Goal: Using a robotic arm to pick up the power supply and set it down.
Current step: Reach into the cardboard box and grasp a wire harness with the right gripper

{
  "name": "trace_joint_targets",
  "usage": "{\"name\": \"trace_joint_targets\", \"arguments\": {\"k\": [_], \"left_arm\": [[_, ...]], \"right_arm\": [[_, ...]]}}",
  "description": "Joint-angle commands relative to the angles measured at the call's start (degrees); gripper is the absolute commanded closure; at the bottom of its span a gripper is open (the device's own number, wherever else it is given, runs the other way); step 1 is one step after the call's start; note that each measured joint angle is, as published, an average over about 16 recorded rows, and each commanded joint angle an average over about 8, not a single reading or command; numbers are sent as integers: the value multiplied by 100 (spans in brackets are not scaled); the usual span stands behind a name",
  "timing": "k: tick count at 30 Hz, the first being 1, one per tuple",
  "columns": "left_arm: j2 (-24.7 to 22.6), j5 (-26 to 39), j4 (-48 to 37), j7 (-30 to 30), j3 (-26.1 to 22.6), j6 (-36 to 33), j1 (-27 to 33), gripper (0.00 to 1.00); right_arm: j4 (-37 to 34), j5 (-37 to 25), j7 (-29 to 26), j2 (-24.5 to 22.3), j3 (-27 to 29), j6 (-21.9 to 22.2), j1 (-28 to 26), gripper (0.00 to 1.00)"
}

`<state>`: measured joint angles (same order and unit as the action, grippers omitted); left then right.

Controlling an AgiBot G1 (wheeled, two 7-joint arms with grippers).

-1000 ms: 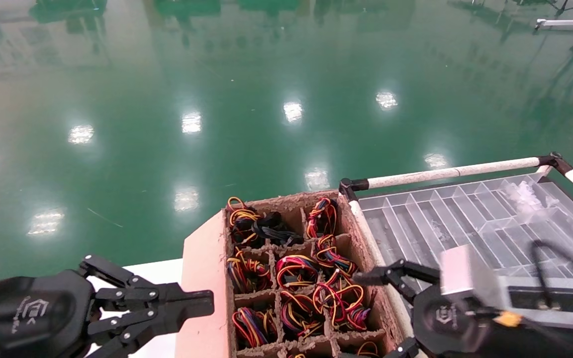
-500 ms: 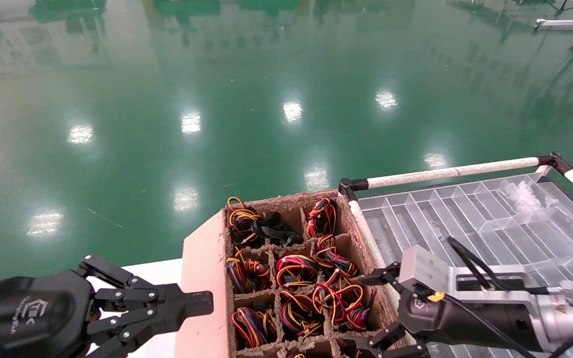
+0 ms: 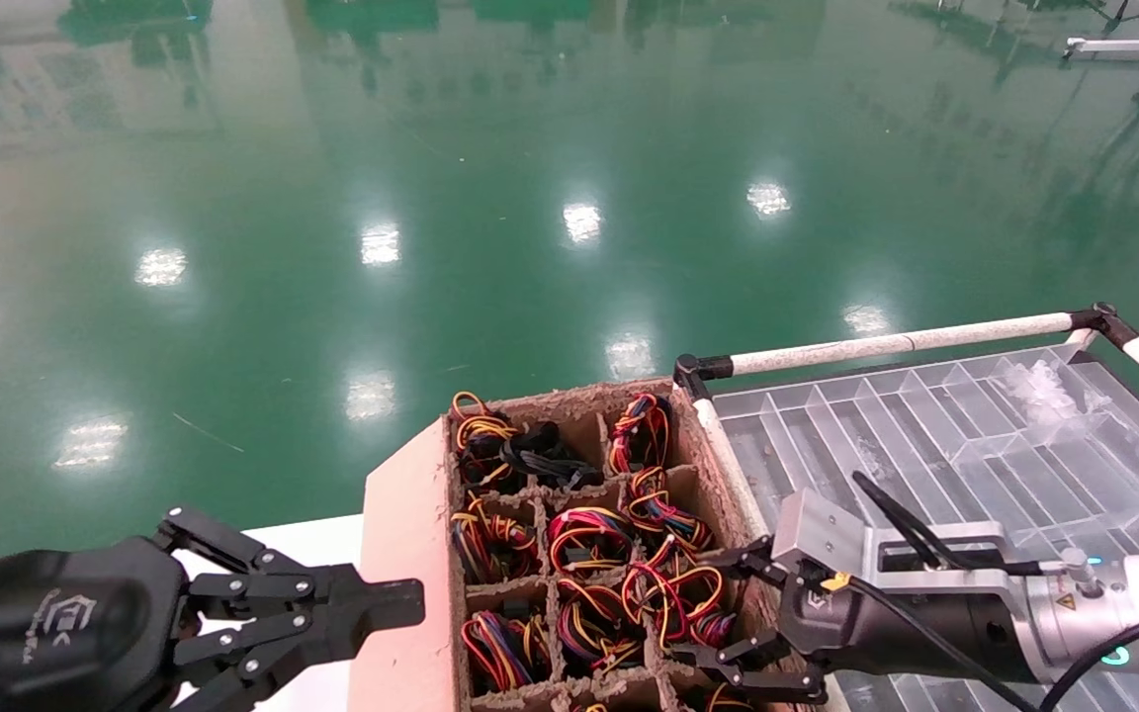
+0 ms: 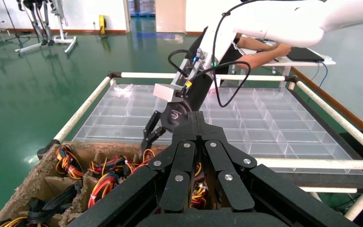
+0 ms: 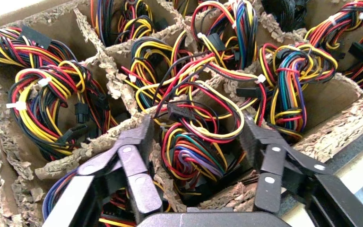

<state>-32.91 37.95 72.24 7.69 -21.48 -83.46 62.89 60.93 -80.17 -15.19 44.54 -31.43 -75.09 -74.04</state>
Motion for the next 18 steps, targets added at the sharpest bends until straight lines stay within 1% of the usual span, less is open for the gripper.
{"name": "trace_joint_targets", "arguments": {"k": [1, 18], "left_arm": [[0, 0, 0, 0, 0, 0, 0, 100], [0, 0, 0, 0, -1, 0, 0, 100]], "right_arm": [[-54, -13, 30, 27, -11, 0, -5, 100], [-67, 21, -100, -106, 6, 22, 145, 100]]}}
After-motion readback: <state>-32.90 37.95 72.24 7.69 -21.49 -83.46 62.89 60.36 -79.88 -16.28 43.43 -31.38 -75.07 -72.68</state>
